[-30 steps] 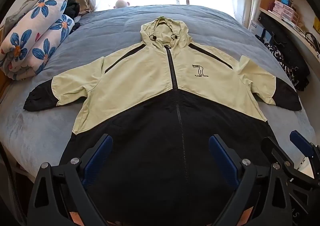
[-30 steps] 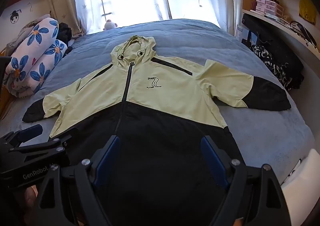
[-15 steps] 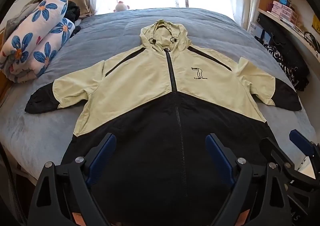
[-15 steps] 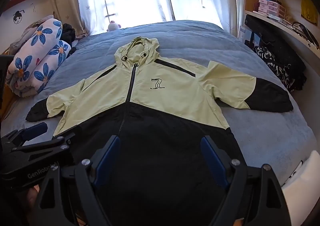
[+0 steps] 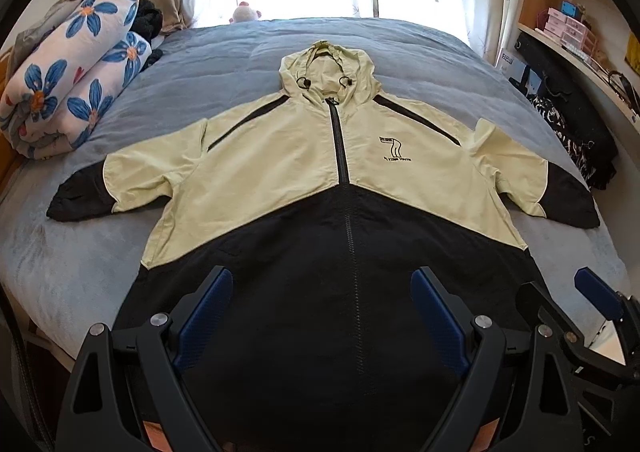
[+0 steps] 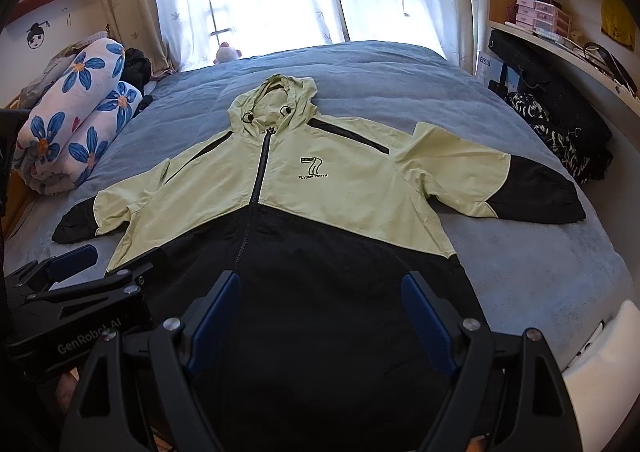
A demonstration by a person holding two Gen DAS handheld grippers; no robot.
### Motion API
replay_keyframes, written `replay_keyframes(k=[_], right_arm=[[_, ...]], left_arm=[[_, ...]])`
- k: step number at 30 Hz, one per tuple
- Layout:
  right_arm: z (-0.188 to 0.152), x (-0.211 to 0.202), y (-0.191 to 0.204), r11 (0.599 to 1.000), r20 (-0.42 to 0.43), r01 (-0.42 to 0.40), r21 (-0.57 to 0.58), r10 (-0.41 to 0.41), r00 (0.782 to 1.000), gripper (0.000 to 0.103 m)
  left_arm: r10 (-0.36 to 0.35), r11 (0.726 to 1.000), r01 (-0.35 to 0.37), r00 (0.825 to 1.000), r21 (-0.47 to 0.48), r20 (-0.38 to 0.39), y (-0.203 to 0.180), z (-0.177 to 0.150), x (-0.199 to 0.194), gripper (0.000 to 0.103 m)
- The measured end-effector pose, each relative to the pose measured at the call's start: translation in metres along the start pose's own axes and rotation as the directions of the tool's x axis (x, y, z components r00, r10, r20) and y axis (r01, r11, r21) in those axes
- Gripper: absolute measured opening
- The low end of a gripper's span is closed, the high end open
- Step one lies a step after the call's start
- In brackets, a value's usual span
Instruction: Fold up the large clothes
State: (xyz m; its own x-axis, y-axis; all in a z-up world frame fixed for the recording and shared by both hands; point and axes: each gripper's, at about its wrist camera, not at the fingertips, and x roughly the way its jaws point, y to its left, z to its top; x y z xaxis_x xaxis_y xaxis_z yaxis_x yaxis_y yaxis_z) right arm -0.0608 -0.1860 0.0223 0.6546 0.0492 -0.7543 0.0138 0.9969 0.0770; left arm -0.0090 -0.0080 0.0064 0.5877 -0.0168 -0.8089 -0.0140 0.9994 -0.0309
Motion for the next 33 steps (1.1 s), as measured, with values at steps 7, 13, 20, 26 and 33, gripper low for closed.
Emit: replay_keyframes(k=[7, 13, 20, 26, 33], right_arm=[[0.0, -0.003, -0.008, 1.0, 0.003, 0.004, 0.02, -0.004, 1.0, 0.083], [0.0, -0.004, -0.012, 1.0, 0.008, -0.006, 0.031, 0.006, 1.0, 0.083], [-0.001, -0.003, -0.008, 1.0, 0.009, -0.018, 0.02, 0.017, 1.0, 0.083], [0.0, 0.0, 0.004, 0.999, 0.01, -0.04, -0.011, 0.04, 0.999, 0.083], [0.005, -0.003, 0.017, 0.998, 0.048, -0.042, -0.046, 0.044, 0.998, 0.083]], left_arm=[[0.0, 1.0, 0.0, 1.0, 0.007, -0.002, -0.009, -0.001, 0.0, 0.09], [-0.013, 1.0, 0.013, 1.0, 0.01, 0.017, -0.012, -0.001, -0.001, 0.09], [-0.02, 1.0, 0.02, 1.0, -0.01, -0.002, -0.004, -0.002, 0.003, 0.09], [0.0, 1.0, 0.0, 1.0, 0.0, -0.025, 0.002, -0.001, 0.007, 0.09], [0.026, 0.999, -0.027, 0.999, -0.026, -0.032, 0.014, 0.001, 0.008, 0.09]])
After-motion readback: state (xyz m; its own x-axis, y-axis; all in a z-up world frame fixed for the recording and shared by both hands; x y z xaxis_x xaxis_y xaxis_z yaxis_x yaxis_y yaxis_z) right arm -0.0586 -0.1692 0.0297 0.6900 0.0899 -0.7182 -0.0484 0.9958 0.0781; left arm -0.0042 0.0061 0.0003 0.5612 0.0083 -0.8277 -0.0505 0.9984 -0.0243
